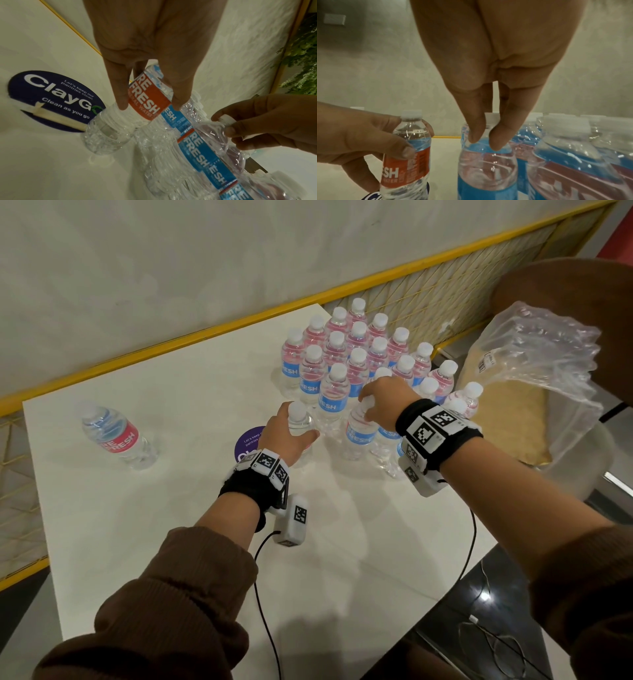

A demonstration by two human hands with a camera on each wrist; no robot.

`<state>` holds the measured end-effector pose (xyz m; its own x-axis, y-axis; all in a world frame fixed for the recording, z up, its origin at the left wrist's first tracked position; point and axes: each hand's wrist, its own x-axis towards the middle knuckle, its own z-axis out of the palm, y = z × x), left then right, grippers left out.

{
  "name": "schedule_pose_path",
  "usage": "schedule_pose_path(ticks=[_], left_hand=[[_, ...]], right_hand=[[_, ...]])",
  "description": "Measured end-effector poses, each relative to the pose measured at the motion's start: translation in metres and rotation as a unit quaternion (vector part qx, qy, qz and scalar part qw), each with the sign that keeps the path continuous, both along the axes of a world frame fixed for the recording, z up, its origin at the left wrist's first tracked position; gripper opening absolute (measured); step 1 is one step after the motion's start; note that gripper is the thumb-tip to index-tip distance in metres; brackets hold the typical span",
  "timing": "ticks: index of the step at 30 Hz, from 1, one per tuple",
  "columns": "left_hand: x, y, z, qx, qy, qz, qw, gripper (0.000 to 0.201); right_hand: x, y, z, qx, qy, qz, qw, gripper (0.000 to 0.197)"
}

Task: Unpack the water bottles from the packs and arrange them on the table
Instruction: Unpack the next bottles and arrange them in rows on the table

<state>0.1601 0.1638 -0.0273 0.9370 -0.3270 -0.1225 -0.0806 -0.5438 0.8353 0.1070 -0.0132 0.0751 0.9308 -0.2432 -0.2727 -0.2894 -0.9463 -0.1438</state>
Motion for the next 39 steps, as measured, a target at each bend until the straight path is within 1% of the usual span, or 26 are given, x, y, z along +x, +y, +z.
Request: schedule_pose_path(ticks=[3,5,7,9,10,11,12,13,14,15,16,17,19,20,21,22,23,25,26,28,29,30,32,35,37,39], left_hand=[[0.0,0.0,-0.001,-0.011,0.007,-0.001,1.0,0.054],[0.0,0.003,0.0,-0.011,0.014,-0.021,1.0,0.059],[0.003,0.011,0.004,-0.005,0.029,-0.049,0.998,0.071],[0.005,0.025,0.014,-0.007,0.034,-0.032,0.999,0.083],[0.007,0.036,0.019,-0.017,0.013,-0.001,1.0,0.08],[0.01,0.048,0.024,-0.032,-0.034,0.045,0.998,0.071],[0.012,0.062,0.028,-0.045,-0.106,0.105,0.988,0.06],[0.017,0.078,0.03,-0.05,-0.186,0.171,0.966,0.051],[0.022,0.094,0.032,-0.042,-0.256,0.241,0.935,0.046],[0.029,0.112,0.03,-0.024,-0.299,0.309,0.902,0.047],[0.036,0.129,0.028,-0.001,-0.315,0.371,0.873,0.053],[0.043,0.146,0.026,0.021,-0.307,0.424,0.852,0.062],[0.057,0.175,0.023,0.043,-0.243,0.5,0.83,0.082],[0.064,0.188,0.021,0.044,-0.194,0.516,0.833,0.091],[0.069,0.198,0.02,0.044,-0.143,0.515,0.844,0.099],[0.075,0.21,0.017,0.045,-0.097,0.499,0.86,0.102],[0.081,0.219,0.015,0.039,-0.06,0.47,0.88,0.101],[0.089,0.228,0.014,0.007,-0.02,0.399,0.917,0.086],[0.092,0.228,0.015,0.015,-0.015,0.37,0.929,0.076],[0.093,0.217,0.02,0.081,-0.02,0.342,0.936,0.057],[0.09,0.209,0.024,0.106,-0.026,0.323,0.94,0.052],[0.086,0.199,0.026,0.112,-0.028,0.298,0.947,0.049],[0.074,0.176,0.03,0.083,-0.025,0.24,0.967,0.041],[0.057,0.139,0.033,0.003,0.02,0.083,0.996,0.024],[0.042,0.113,0.04,0.005,0.045,-0.038,0.998,0.018],[0.03,0.09,0.041,0.013,0.064,-0.117,0.991,0.017]], right_hand=[[-0.001,0.002,-0.001,0.01,-0.011,-0.019,1.0,0.04],[-0.002,0.002,-0.004,0.019,-0.019,-0.024,0.999,0.042],[-0.005,0.001,-0.007,0.022,-0.027,-0.022,0.999,0.041],[-0.006,0.0,-0.009,0.028,-0.035,-0.02,0.999,0.039],[-0.006,-0.001,-0.01,0.031,-0.039,-0.021,0.999,0.039],[-0.006,-0.001,-0.011,0.033,-0.042,-0.023,0.998,0.039],[-0.006,0.0,-0.011,0.034,-0.043,-0.024,0.998,0.039],[-0.006,0.0,-0.011,0.036,-0.044,-0.024,0.998,0.039],[-0.006,0.001,-0.011,0.037,-0.044,-0.025,0.998,0.039],[-0.007,0.001,-0.011,0.038,-0.044,-0.027,0.998,0.039],[-0.007,0.001,-0.011,0.039,-0.045,-0.028,0.998,0.039],[-0.007,0.001,-0.011,0.039,-0.045,-0.028,0.998,0.039],[-0.007,0.0,-0.012,0.036,-0.044,-0.029,0.998,0.039],[-0.007,0.0,-0.012,0.035,-0.042,-0.03,0.998,0.039],[-0.008,0.0,-0.012,0.033,-0.041,-0.03,0.998,0.039],[-0.008,0.0,-0.011,0.032,-0.039,-0.031,0.998,0.04],[-0.007,0.001,-0.011,0.032,-0.038,-0.032,0.998,0.04],[-0.007,0.001,-0.01,0.03,-0.035,-0.034,0.998,0.041],[-0.008,0.002,-0.01,0.029,-0.035,-0.034,0.998,0.041],[-0.008,0.002,-0.01,0.024,-0.034,-0.035,0.999,0.041],[-0.008,0.002,-0.01,0.023,-0.034,-0.034,0.999,0.042],[-0.008,0.003,-0.01,0.023,-0.033,-0.033,0.999,0.042],[-0.007,0.005,-0.009,0.021,-0.031,-0.033,0.999,0.042],[-0.006,0.005,-0.009,0.019,-0.029,-0.034,0.999,0.043],[-0.005,0.004,-0.008,0.022,-0.03,-0.038,0.999,0.042],[-0.005,0.003,-0.007,0.026,-0.031,-0.048,0.998,0.038]])
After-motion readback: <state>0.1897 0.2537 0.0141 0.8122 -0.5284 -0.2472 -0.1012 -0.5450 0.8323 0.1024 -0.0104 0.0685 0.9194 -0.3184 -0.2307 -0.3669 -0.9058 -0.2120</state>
